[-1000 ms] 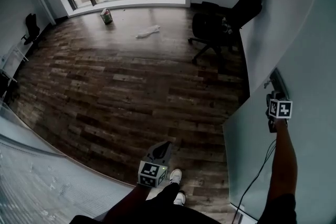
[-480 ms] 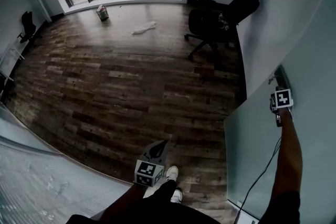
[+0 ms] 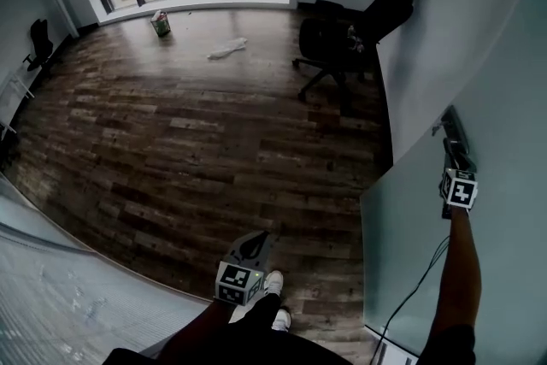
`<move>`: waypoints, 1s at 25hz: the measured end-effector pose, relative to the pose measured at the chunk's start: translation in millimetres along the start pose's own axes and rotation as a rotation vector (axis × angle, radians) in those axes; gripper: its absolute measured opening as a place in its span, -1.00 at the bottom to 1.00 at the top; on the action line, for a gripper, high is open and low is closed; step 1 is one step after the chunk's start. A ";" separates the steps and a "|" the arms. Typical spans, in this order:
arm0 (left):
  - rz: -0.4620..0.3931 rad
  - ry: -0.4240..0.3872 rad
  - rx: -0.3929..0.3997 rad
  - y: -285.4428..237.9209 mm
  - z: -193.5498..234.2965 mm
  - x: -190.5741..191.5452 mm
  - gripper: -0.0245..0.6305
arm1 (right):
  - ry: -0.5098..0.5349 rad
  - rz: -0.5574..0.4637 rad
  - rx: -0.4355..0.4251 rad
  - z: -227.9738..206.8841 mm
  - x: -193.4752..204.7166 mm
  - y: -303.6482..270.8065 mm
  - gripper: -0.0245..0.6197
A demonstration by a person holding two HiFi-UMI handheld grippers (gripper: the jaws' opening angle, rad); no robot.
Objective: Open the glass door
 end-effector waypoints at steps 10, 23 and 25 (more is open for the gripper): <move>-0.048 -0.062 0.002 28.0 -50.4 -15.5 -0.93 | -0.151 -0.261 -0.034 26.3 7.0 147.6 -0.80; -0.146 -0.085 -0.045 131.6 -116.3 -5.1 -0.93 | -0.154 -0.296 -0.247 184.9 90.9 366.6 -0.88; -0.144 -0.088 -0.044 145.3 -126.2 1.4 -0.93 | -0.217 -0.255 -0.283 194.8 109.9 387.5 -0.88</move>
Point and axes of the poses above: the fingertips, and each gripper's own axes: y backward along the fingers, z to its left, x out of its underside, the point moved 3 cm from there along y, backward along the fingers, and after that the axes turned 4 degrees about x, right-handed, at the moved point
